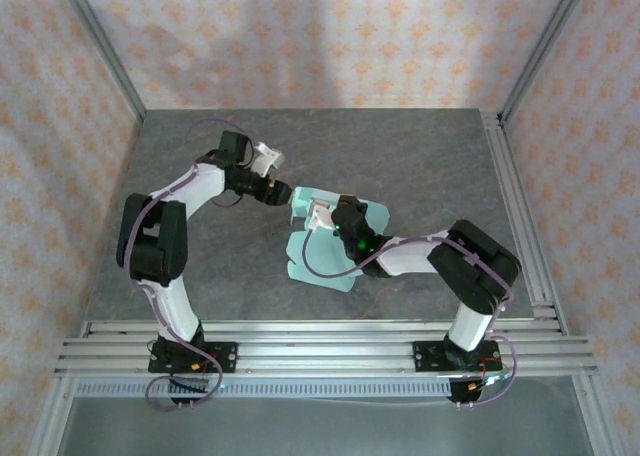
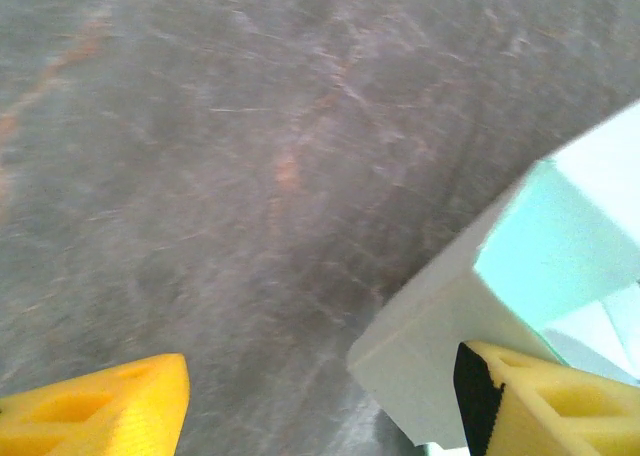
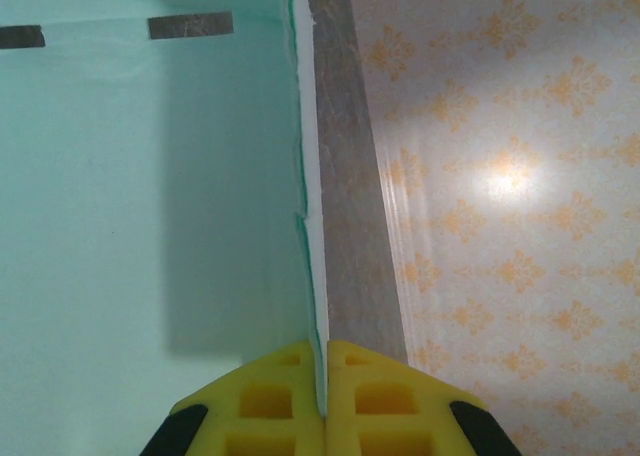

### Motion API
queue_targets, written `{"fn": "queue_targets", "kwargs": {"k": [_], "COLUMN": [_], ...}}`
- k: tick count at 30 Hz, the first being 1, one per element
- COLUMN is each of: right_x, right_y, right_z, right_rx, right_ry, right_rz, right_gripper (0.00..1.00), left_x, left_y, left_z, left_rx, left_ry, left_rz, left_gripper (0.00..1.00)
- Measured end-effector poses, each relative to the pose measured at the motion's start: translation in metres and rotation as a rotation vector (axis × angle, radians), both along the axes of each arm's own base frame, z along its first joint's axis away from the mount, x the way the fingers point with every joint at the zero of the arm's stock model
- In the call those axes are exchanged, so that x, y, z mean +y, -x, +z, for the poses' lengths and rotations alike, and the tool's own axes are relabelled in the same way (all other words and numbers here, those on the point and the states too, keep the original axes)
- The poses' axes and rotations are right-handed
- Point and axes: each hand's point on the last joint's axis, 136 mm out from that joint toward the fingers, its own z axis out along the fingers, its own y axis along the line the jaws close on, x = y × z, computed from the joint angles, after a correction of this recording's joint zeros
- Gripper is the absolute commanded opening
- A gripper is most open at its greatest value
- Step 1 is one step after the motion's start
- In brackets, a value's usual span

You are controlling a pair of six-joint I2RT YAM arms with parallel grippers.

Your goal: Fold the paper box

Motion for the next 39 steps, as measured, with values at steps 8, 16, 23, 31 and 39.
{"fn": "queue_targets", "kwargs": {"k": [8, 16, 23, 31, 39], "right_x": [-0.002, -0.002, 0.0, 0.003, 0.005], "right_y": [-0.001, -0.002, 0.002, 0.008, 0.004], "right_z": [-0.001, -0.002, 0.001, 0.004, 0.01], "right_rx": [0.018, 0.028, 0.049, 0.103, 0.031], "right_ry": [-0.005, -0.006, -0.025, -0.041, -0.02], "right_rz": [-0.013, -0.017, -0.001, 0.03, 0.047], "right_gripper": [0.0, 0.0, 0.0, 0.0, 0.0], "left_x": [-0.033, -0.038, -0.047, -0.044, -0.042], "left_y": [0.018, 0.034, 0.041, 0.056, 0.051], "left_z": [-0.002, -0.006, -0.011, -0.012, -0.004], "left_rx": [0.074, 0.128, 0.137, 0.143, 0.092], "left_ry": [0.054, 0.076, 0.054, 0.04, 0.043], "left_rz": [-0.175, -0.224, -0.244, -0.233, -0.183], "left_gripper": [0.63, 0.56, 0.55, 0.54, 0.51]}}
